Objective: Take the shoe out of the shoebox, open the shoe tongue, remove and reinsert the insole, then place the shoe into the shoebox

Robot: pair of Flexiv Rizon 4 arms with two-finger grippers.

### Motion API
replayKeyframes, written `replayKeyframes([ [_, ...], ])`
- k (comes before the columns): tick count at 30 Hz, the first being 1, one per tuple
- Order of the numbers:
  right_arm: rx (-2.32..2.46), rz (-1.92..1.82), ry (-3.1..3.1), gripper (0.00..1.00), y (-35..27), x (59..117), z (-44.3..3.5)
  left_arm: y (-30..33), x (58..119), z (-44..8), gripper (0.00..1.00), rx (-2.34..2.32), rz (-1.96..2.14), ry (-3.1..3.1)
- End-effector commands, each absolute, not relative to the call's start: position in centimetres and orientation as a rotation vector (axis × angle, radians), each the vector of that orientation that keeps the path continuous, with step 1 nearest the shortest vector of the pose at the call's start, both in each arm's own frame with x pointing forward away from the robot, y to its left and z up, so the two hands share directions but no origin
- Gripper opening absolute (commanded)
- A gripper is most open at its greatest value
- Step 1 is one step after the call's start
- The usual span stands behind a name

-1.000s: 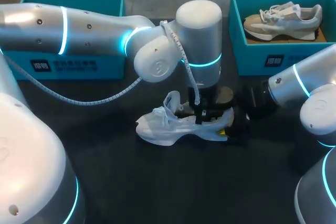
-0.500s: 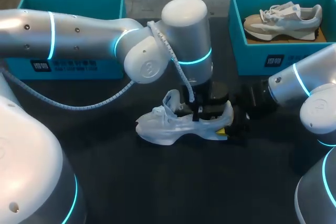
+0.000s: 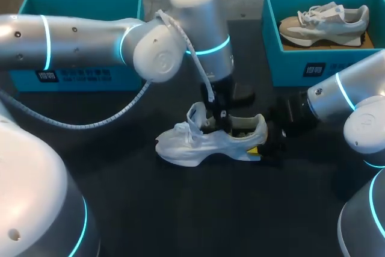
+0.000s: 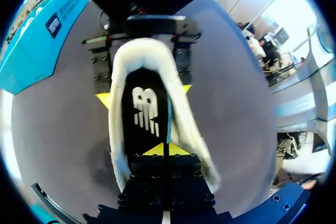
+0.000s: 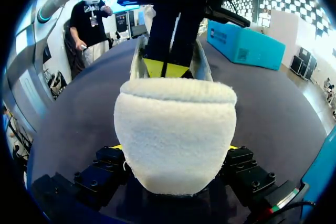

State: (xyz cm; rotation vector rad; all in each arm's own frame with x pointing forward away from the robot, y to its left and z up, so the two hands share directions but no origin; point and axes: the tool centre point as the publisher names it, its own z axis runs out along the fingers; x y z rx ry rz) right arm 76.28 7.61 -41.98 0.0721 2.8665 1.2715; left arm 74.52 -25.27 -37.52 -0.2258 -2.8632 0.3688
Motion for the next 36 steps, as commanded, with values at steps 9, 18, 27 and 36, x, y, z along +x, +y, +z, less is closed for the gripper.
replayKeyframes([
  [9, 0.073, 1.268, 2.868, 0.00, 7.7, 76.3, -42.0, -24.6, 75.0, -36.3, 0.00, -0.230, 0.432, -2.825],
  [18, 0.073, 1.268, 2.868, 0.00, 7.7, 76.3, -42.0, -24.1, 75.3, -35.8, 0.00, -0.189, 0.485, -2.803],
  [27, 0.073, 1.268, 2.868, 0.00, 7.7, 76.3, -42.0, -23.6, 75.6, -35.3, 0.00, -0.152, 0.530, -2.785],
  [36, 0.073, 1.268, 2.868, 0.00, 7.7, 76.3, -42.0, -23.1, 75.5, -34.7, 0.00, -0.124, 0.575, -2.784],
])
